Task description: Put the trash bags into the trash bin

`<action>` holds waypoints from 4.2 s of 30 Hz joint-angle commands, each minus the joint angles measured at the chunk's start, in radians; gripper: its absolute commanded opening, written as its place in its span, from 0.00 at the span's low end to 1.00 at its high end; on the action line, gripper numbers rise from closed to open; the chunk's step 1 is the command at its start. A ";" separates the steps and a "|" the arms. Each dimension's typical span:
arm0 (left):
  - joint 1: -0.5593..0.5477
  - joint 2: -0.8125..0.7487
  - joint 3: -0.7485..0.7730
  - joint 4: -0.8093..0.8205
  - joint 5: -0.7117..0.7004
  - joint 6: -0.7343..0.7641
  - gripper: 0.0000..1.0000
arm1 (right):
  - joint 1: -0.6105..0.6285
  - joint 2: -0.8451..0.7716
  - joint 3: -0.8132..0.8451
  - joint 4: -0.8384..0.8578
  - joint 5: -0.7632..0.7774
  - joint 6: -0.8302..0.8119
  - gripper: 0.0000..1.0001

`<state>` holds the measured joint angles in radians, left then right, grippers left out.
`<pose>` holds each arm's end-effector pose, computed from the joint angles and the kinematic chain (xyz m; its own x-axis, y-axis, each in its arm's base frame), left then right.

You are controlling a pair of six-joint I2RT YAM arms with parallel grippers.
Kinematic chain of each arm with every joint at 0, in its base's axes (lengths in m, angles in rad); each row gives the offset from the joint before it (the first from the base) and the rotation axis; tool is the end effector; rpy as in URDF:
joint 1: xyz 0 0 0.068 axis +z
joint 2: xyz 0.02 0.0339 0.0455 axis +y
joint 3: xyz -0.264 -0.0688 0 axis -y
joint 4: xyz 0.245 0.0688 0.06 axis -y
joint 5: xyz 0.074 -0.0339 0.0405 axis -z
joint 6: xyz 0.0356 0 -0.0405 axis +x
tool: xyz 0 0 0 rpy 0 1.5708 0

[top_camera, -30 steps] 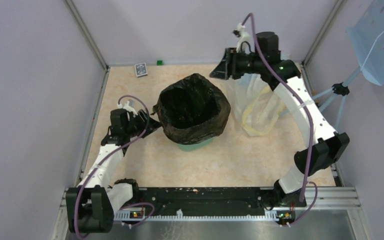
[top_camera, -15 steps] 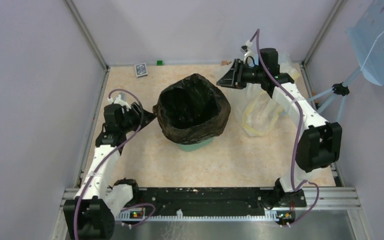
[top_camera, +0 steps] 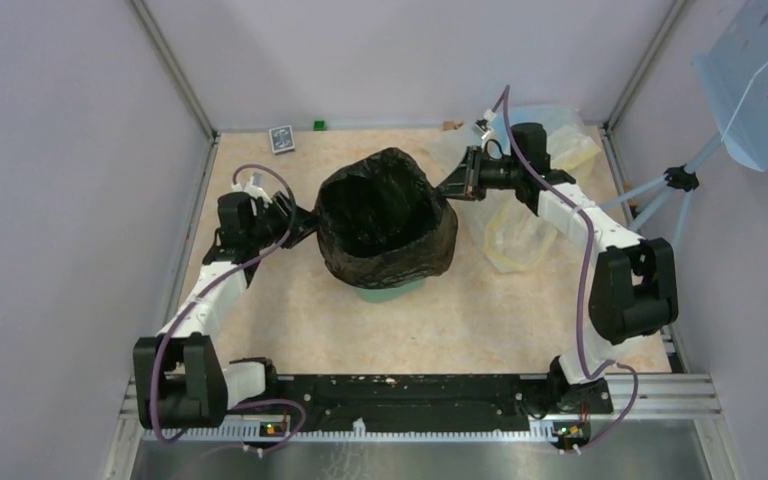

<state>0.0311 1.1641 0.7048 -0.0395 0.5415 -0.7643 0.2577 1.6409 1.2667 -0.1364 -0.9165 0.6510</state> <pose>0.2540 -0.0105 0.2511 -0.6398 -0.6132 -0.4633 -0.0235 0.6182 -0.7857 0.3525 0.1221 0.2964 -0.8756 0.1506 -0.4590 -0.3695 0.4033 0.8372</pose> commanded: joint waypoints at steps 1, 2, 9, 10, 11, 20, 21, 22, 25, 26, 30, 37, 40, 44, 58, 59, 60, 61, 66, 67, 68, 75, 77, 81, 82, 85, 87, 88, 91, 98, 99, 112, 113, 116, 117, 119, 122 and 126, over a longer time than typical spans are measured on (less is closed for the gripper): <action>-0.004 0.081 -0.003 0.173 0.114 -0.061 0.44 | -0.005 -0.040 -0.013 0.113 -0.040 0.035 0.00; -0.004 0.089 -0.005 0.177 0.099 -0.058 0.38 | -0.006 -0.040 -0.014 0.115 -0.036 0.035 0.00; -0.003 0.138 -0.027 0.217 0.054 -0.046 0.27 | 0.002 -0.039 -0.091 0.154 -0.024 0.038 0.00; -0.003 0.146 -0.027 0.223 0.059 -0.047 0.27 | 0.009 -0.040 -0.106 0.164 -0.023 0.041 0.00; -0.003 0.153 -0.029 0.227 0.065 -0.048 0.27 | 0.017 -0.041 -0.120 0.173 -0.021 0.040 0.00; -0.004 0.147 -0.032 0.221 0.071 -0.030 0.29 | 0.066 -0.037 -0.208 0.205 0.039 0.035 0.00; -0.004 0.145 -0.028 0.212 0.071 -0.024 0.30 | 0.066 -0.036 -0.208 0.194 0.048 0.027 0.00; -0.004 0.142 -0.020 0.199 0.063 -0.012 0.31 | 0.064 -0.042 -0.207 0.175 0.065 0.015 0.00; -0.002 0.130 0.022 0.141 0.026 0.029 0.34 | 0.052 -0.099 -0.211 0.138 0.151 -0.022 0.02; -0.003 0.126 0.036 0.127 0.017 0.038 0.34 | 0.046 -0.119 -0.214 0.116 0.174 -0.030 0.03; -0.002 0.136 0.107 0.073 0.011 0.068 0.40 | 0.041 -0.165 -0.222 0.049 0.193 -0.080 0.05; -0.008 0.219 0.148 0.180 0.094 -0.023 0.43 | 0.142 -0.236 -0.288 0.030 0.348 -0.106 0.19; -0.027 0.294 0.182 0.250 0.128 -0.066 0.42 | 0.212 -0.235 -0.284 0.044 0.394 -0.087 0.18; -0.077 0.383 0.264 0.271 0.113 -0.085 0.41 | 0.299 -0.287 -0.313 0.039 0.495 -0.072 0.18; -0.154 0.703 0.639 0.269 0.110 -0.081 0.43 | 0.271 -0.502 -0.433 -0.040 0.600 -0.105 0.25; -0.147 0.691 0.635 0.254 0.090 -0.058 0.45 | 0.220 -0.518 -0.449 -0.019 0.543 -0.089 0.28; -0.136 0.676 0.630 0.238 0.074 -0.034 0.47 | 0.168 -0.531 -0.463 0.010 0.489 -0.074 0.31; -0.124 0.659 0.627 0.223 0.071 -0.016 0.49 | 0.126 -0.536 -0.471 0.037 0.443 -0.062 0.34; -0.063 0.554 0.603 0.115 0.086 0.046 0.62 | 0.071 -0.489 -0.416 0.125 0.306 -0.039 0.47; -0.056 0.524 0.589 0.095 0.083 0.054 0.63 | 0.071 -0.469 -0.407 0.168 0.279 -0.020 0.50; -0.050 0.492 0.573 0.076 0.077 0.060 0.65 | 0.071 -0.450 -0.397 0.199 0.258 -0.002 0.50; 0.004 0.256 0.415 -0.067 -0.020 0.111 0.79 | 0.073 -0.348 -0.397 0.362 0.165 0.140 0.55; 0.025 0.185 0.374 -0.107 -0.039 0.119 0.84 | 0.072 -0.323 -0.404 0.357 0.156 0.153 0.56; 0.045 0.070 0.308 -0.169 -0.048 0.140 0.90 | 0.080 -0.312 -0.480 0.439 0.113 0.207 0.56; 0.047 0.045 0.295 -0.183 -0.047 0.144 0.91 | 0.085 -0.311 -0.500 0.464 0.103 0.223 0.56; 0.048 -0.022 0.255 -0.217 -0.031 0.148 0.92 | 0.110 -0.303 -0.543 0.519 0.084 0.261 0.39; 0.048 -0.065 0.231 -0.230 -0.016 0.144 0.92 | 0.123 -0.294 -0.560 0.547 0.074 0.281 0.19; 0.047 -0.085 0.219 -0.235 -0.007 0.142 0.92 | 0.125 -0.286 -0.568 0.553 0.073 0.287 0.09; 0.048 -0.134 0.180 -0.260 -0.002 0.134 0.91 | 0.129 -0.257 -0.594 0.558 0.091 0.283 0.00; 0.049 -0.197 0.092 -0.253 0.009 0.122 0.90 | 0.205 -0.213 -0.613 0.540 0.174 0.246 0.00; 0.049 -0.195 0.077 -0.243 0.019 0.114 0.90 | 0.209 -0.204 -0.613 0.544 0.182 0.247 0.00; 0.049 -0.133 0.035 -0.124 0.097 0.062 0.89 | 0.258 -0.154 -0.633 0.518 0.284 0.203 0.00; 0.048 -0.125 0.036 -0.125 0.106 0.060 0.89 | 0.263 -0.150 -0.632 0.518 0.288 0.201 0.00; 0.049 -0.104 0.032 -0.122 0.128 0.063 0.89 | 0.278 -0.136 -0.630 0.515 0.306 0.196 0.00; 0.049 -0.097 0.028 -0.120 0.135 0.062 0.89 | 0.283 -0.132 -0.629 0.516 0.311 0.196 0.00; 0.047 -0.090 0.018 -0.113 0.138 0.060 0.89 | 0.295 -0.122 -0.628 0.514 0.325 0.194 0.00; 0.050 -0.090 0.007 -0.101 0.139 0.059 0.89 | 0.308 -0.110 -0.619 0.502 0.344 0.184 0.00; 0.050 -0.088 0.027 -0.107 0.128 0.078 0.89 | 0.308 -0.156 -0.606 0.446 0.389 0.156 0.02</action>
<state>0.0856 1.0744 0.7219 -0.1772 0.6136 -0.7067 0.5400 1.5219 0.6342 0.3229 -0.5789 0.8520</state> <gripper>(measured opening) 0.888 0.004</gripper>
